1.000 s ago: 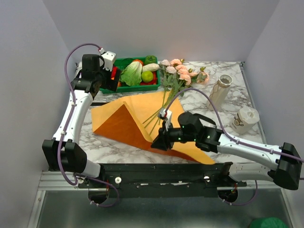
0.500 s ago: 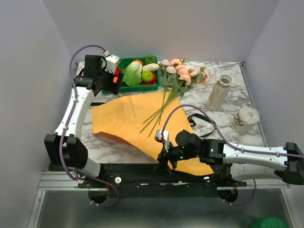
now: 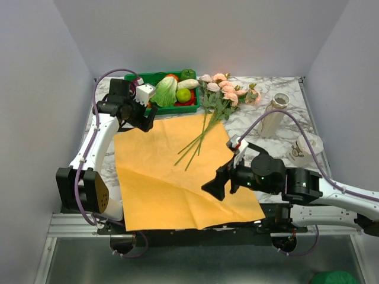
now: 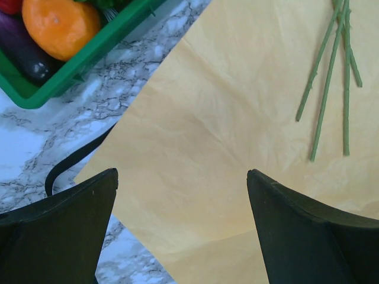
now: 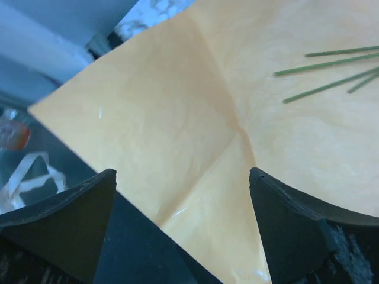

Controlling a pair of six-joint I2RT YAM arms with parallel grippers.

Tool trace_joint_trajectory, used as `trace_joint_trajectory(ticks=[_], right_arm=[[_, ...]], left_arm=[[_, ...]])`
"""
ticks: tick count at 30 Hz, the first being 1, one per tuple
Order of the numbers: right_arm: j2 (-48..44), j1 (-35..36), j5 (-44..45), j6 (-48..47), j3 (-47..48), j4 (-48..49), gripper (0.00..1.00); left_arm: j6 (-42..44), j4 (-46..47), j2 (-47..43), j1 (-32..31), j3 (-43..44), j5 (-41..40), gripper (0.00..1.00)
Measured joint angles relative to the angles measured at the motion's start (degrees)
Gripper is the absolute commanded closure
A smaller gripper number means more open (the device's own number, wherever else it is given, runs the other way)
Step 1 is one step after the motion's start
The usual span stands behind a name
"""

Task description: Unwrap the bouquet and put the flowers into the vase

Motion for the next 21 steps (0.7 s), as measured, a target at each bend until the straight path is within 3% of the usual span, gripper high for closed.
trace_joint_trajectory(ticks=[3,7,10,13,14,15,21], right_arm=[[1.81,-3.87,5.81,2.75,4.04,-4.13,0.00],[11.78,-17.62,7.39,5.60,8.72,-8.15,0.07],[22.95,-23.26,8.52,5.70,12.41,-10.54,0.25],[33.62,-27.04,8.66,5.27,17.94,-11.43,0.54],[36.79,-28.44,8.63,5.18,19.93,-11.34,0.71],[39.58,-29.90,8.61,5.09,21.66,-11.04,0.78],[53.35,-38.38,7.67,5.42,29.18,-8.33,0.78]], left_arm=[[1.09,-0.63,-1.14,-0.13,-2.14,0.39,0.01],[1.79,-0.52,-1.79,-0.13,-3.50,0.33,0.01],[1.99,0.26,-2.19,-0.13,-4.96,0.13,0.01],[2.32,0.70,-3.08,-0.13,-7.30,-0.28,0.01],[2.36,0.74,-3.37,-0.13,-7.78,-0.42,0.01],[2.40,0.79,-3.69,-0.13,-8.26,-0.59,0.01],[2.71,1.53,-6.29,-0.13,-10.10,-1.33,0.01]])
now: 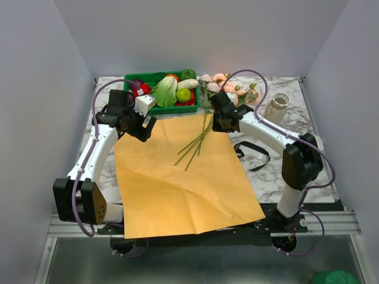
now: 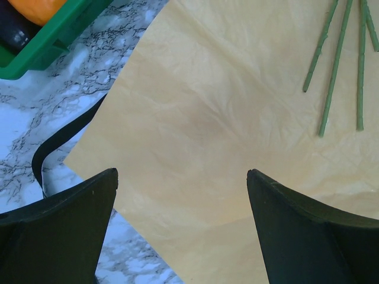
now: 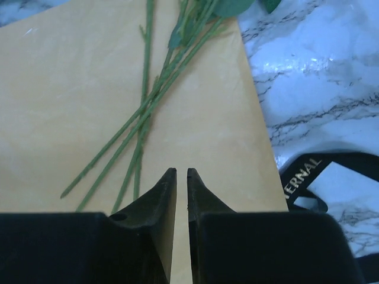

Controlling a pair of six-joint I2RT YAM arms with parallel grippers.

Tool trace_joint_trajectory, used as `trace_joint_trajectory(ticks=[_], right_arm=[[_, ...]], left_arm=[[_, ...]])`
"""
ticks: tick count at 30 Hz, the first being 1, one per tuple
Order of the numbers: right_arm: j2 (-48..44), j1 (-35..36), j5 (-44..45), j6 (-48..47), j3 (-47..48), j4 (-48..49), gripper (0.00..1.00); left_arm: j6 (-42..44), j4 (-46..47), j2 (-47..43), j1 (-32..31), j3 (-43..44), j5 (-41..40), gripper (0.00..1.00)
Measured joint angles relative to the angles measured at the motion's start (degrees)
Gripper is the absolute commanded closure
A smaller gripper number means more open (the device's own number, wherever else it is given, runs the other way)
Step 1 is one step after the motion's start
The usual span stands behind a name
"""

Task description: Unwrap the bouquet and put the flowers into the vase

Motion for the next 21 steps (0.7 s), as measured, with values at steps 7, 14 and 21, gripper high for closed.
trace_joint_trajectory(ticks=[7,14,21], right_arm=[[9.40,-4.61,-0.20,-0.28,4.59,3.17,0.67],[15.61,-7.37,-0.31,-1.95,10.16,5.90,0.61],[21.07,-9.92,-1.33,-3.21,15.52,6.84,0.62]], left_arm=[[0.68,0.33,-0.39,0.00,-0.61,-0.17,0.01],[1.53,0.61,-0.39,0.00,-0.87,-0.20,0.01],[2.01,1.16,-0.33,0.00,-1.14,-0.55,0.01]])
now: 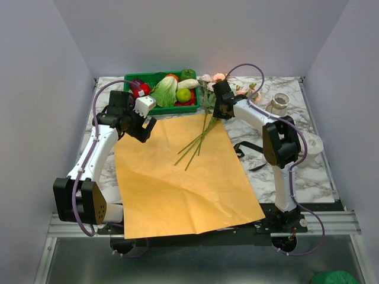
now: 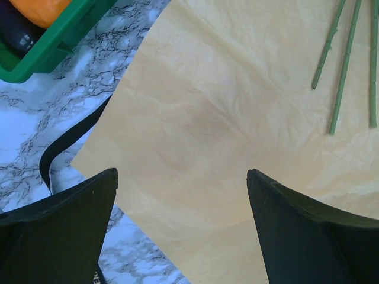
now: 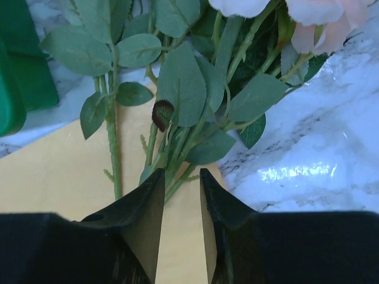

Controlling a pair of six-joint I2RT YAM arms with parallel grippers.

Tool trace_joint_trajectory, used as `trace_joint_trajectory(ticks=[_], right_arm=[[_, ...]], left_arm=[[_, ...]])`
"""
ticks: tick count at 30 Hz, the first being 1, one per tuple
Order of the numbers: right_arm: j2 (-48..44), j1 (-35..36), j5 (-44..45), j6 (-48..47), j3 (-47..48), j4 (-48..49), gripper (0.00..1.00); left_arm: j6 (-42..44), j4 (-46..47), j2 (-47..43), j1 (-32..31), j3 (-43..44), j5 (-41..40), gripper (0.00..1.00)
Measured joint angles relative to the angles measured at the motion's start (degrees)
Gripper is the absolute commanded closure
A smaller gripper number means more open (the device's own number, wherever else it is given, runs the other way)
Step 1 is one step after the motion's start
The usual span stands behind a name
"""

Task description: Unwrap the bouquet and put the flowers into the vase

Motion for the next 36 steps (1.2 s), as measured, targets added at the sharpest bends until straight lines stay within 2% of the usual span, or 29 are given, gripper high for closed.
trace_joint_trajectory(ticks=[10,12,13,14,15,17,20,22,26,31,36], right_arm=[[5.11,-1.55,-2.60,-1.05,4.79,0.17,0.62],[5.51,-1.55,-3.17,-1.07,5.49,0.11,0.68],[5.75,-1.55,-3.52,-1.07,5.90,0.13,0.73],[6.03,-1.55,-3.96,-1.03,6.29,0.13,0.83],[6.23,-1.55,-4.28,-1.01,6.38,0.17,0.87],[6.32,-1.55,-4.90,-0.61,6.34,0.00,0.91],[5.60,-1.55,-5.38,-0.22,4.98,0.76,0.91],[3.74,-1.55,-5.44,-0.15,1.86,1.53,0.91],[-2.84,-1.40,-5.42,-0.42,-5.86,2.93,0.98],[-14.40,0.20,-5.38,-1.66,-13.33,6.62,0.99],[-23.91,2.12,-5.35,-3.30,-16.81,11.80,0.99]], left_arm=[[0.33,0.66,1.44,0.00,-0.02,-0.33,0.01],[0.42,0.72,1.73,0.00,-0.02,-0.35,0.01],[0.44,0.72,1.77,0.00,-0.02,-0.35,0.01],[0.48,0.72,1.79,0.00,-0.04,-0.35,0.01],[0.52,0.72,1.79,0.00,-0.07,-0.35,0.01],[0.63,0.79,1.79,0.00,-0.09,-0.37,0.01],[0.68,1.07,1.79,0.00,-0.31,-0.42,0.01],[0.79,1.18,1.79,0.00,-0.44,-0.52,0.01],[0.87,1.27,1.79,0.00,-0.61,-0.79,0.01],[0.87,1.57,1.75,0.00,-0.61,-1.09,0.01],[0.85,1.62,0.92,0.00,-0.87,-1.22,0.01]])
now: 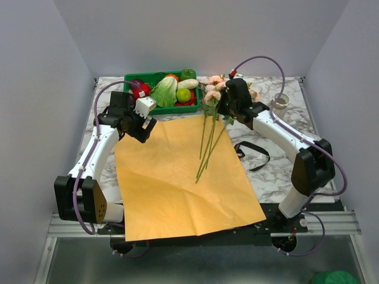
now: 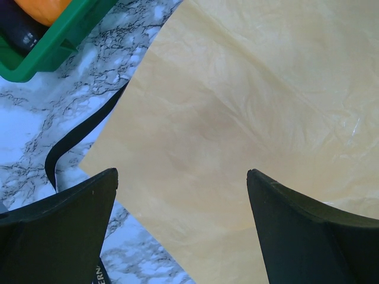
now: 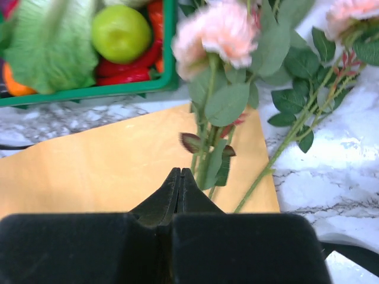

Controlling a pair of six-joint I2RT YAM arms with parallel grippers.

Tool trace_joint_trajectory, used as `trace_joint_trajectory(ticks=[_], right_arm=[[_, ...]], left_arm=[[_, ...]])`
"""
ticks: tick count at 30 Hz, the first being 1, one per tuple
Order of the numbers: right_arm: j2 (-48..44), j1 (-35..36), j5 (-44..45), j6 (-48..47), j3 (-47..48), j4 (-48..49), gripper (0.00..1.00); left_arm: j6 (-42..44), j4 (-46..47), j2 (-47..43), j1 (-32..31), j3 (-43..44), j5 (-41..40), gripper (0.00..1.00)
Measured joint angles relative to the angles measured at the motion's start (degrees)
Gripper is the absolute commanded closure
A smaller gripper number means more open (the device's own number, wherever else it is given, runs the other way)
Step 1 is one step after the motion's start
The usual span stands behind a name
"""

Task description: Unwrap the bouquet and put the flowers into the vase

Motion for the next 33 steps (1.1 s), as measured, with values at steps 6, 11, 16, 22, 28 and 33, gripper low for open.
trace_joint_trajectory(ticks=[6,11,16,22,28,33], right_arm=[[-9.81,1.46,-0.02,-3.91,-7.85,6.84,0.99],[-12.41,1.53,0.20,-6.54,-7.89,7.13,0.76],[-7.74,1.53,-0.46,-5.79,-4.87,2.99,0.53],[-2.49,1.55,-3.50,-2.93,-9.97,-2.36,0.49],[-0.81,1.77,-5.05,-1.11,-13.53,-6.08,0.50],[2.75,1.86,-4.98,-0.70,-12.87,-6.32,0.54]], left_arm=[[0.00,0.04,-1.44,0.00,-0.96,-0.11,0.01],[-0.02,0.07,-1.51,0.00,-1.03,-0.11,0.01],[-0.02,0.15,-1.51,0.00,-1.05,-0.11,0.01],[0.00,0.74,-1.51,0.00,-2.03,-0.11,0.01],[0.00,0.96,-1.51,0.00,-2.29,-0.11,0.01],[0.00,1.05,-1.51,0.00,-2.29,-0.11,0.01]])
